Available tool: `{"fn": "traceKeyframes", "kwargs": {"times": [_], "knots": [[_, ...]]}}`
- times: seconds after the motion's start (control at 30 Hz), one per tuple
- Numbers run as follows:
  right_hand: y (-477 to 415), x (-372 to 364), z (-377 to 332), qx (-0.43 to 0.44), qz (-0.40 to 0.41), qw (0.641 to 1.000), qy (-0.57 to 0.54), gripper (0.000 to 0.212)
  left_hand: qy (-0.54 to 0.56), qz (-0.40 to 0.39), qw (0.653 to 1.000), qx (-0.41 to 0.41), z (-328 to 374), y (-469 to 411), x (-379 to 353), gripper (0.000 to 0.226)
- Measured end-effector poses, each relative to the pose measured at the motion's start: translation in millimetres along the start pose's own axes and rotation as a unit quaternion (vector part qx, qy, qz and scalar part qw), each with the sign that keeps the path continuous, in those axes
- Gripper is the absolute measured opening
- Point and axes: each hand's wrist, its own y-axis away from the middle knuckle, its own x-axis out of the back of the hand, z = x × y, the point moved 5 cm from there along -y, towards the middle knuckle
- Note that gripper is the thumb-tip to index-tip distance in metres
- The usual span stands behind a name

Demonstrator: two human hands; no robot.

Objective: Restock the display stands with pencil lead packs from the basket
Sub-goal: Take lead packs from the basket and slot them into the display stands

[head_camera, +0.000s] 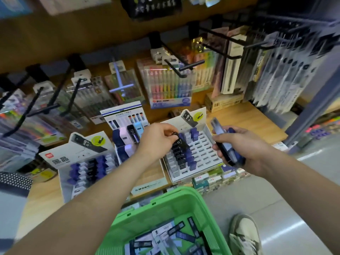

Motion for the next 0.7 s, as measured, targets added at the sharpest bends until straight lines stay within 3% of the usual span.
{"fn": "traceKeyframes", "kwargs": {"times": [0.2, 0.4, 0.7], "knots": [[-1, 3, 1, -0.015, -0.012, 1.0, -0.018, 0.035, -0.051, -0.053, 0.997, -0.001, -11, 20, -24, 0.017], [0, 0, 4, -0.035, -0.04, 0.997, -0.055, 0.047, -0.073, -0.055, 0.996, 0.0, -17, 32, -29, 0.019], [5, -6, 1, -0.032, -0.052, 0.994, -0.092, 0.028, -0.129, -0.071, 0.987, -0.064, -9, 48, -49, 0.022]]}}
